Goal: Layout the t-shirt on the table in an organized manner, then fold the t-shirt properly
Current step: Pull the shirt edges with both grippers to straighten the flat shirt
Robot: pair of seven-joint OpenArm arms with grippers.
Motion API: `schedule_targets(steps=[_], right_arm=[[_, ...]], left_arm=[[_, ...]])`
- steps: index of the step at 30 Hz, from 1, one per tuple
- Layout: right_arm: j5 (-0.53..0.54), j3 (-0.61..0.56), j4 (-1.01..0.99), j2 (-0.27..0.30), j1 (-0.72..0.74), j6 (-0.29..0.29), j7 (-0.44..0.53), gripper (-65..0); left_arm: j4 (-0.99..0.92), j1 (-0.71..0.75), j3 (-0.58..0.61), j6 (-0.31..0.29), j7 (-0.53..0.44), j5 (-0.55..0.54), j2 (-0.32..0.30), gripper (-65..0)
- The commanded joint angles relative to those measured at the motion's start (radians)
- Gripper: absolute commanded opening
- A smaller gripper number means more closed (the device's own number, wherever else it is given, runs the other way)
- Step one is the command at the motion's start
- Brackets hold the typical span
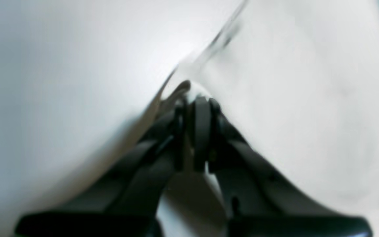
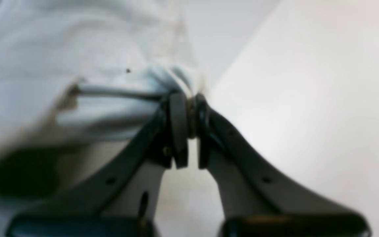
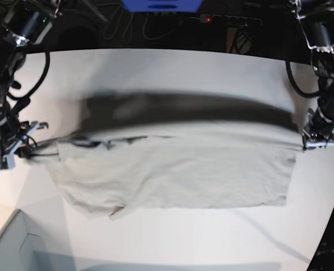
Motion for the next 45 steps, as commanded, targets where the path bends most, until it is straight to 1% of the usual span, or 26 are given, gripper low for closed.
schedule_targets(steps=[1,4,6,8,11,17,19,21,24,27,30,35,37,40,43,44,45], right_arm=[[-0.001,0.004,0.019,0.031,0.032,-0.005,-0.007,-65.0],[-0.001,-0.033,0.02,0.048,0.116,-0.005,-0.108,-65.0],[-0.001,-0.047,0.02,0.067,0.151,-0.005,-0.151,-65.0],[-0.001,-0.051,0.02,0.071,0.157,-0.005,-0.17,-65.0],[0.001,-0.047,0.022,0.071,0.111,-0.005,-0.165,-65.0],[0.006,-0.047,0.022,0.067,-0.024,-0.005,-0.164,-65.0],[0.006,-0.047,0.022,0.054,-0.073,-0.005,-0.162,-65.0],[0.006,-0.045,0.022,0.048,-0.126,-0.005,-0.122,-65.0],[0.003,-0.045,0.02,0.016,-0.214,-0.005,-0.013,-65.0],[0.006,-0.045,0.02,0.004,-0.294,-0.005,0.065,-65.0],[0.006,-0.045,0.02,-0.018,-0.341,-0.005,0.088,-65.0],[0.007,-0.045,0.02,-0.033,-0.406,-0.005,0.09,-65.0],[0.007,-0.045,0.02,-0.053,-0.421,-0.005,0.091,-65.0],[0.007,-0.045,0.02,-0.053,-0.443,-0.005,0.091,-65.0],[0.007,-0.039,0.02,-0.055,-0.456,-0.005,0.091,-65.0],[0.007,-0.025,0.02,-0.056,-0.458,-0.005,0.091,-65.0],[0.007,-0.008,0.02,-0.056,-0.458,-0.005,0.091,-65.0]], left_arm=[[0.02,-0.045,-0.006,-0.002,0.0,-0.004,-0.027,-64.9],[0.02,-0.126,-0.007,0.001,0.074,-0.004,-0.046,-64.9],[0.022,-0.16,-0.007,0.001,0.108,-0.004,-0.048,-64.9],[0.03,-0.172,-0.007,0.001,0.129,-0.004,-0.048,-64.9],[0.026,-0.168,-0.007,-0.002,0.137,-0.004,-0.043,-64.9],[0.03,-0.047,-0.007,-0.003,0.129,-0.004,-0.04,-64.9],[0.03,0.006,-0.009,-0.003,0.128,-0.004,-0.04,-64.9],[0.03,0.049,-0.038,-0.005,0.128,-0.004,-0.033,-64.9],[0.026,0.102,-0.138,-0.006,0.129,-0.001,0.016,-64.9],[0.023,0.133,-0.193,-0.006,0.129,0.004,0.039,-64.9],[0.019,0.142,-0.197,-0.006,0.129,0.005,0.044,-64.9],[0.019,0.142,-0.191,-0.006,0.129,0.005,0.046,-64.9],[0.02,0.142,-0.191,-0.006,0.131,-0.002,0.046,-64.9],[0.02,0.145,-0.19,-0.008,0.139,-0.002,0.046,-64.9],[0.03,0.177,-0.19,-0.008,0.135,-0.004,0.046,-64.9],[0.03,0.184,-0.193,-0.017,0.137,-0.004,0.046,-64.9],[0.03,0.185,-0.194,-0.042,0.139,-0.004,0.046,-64.9]])
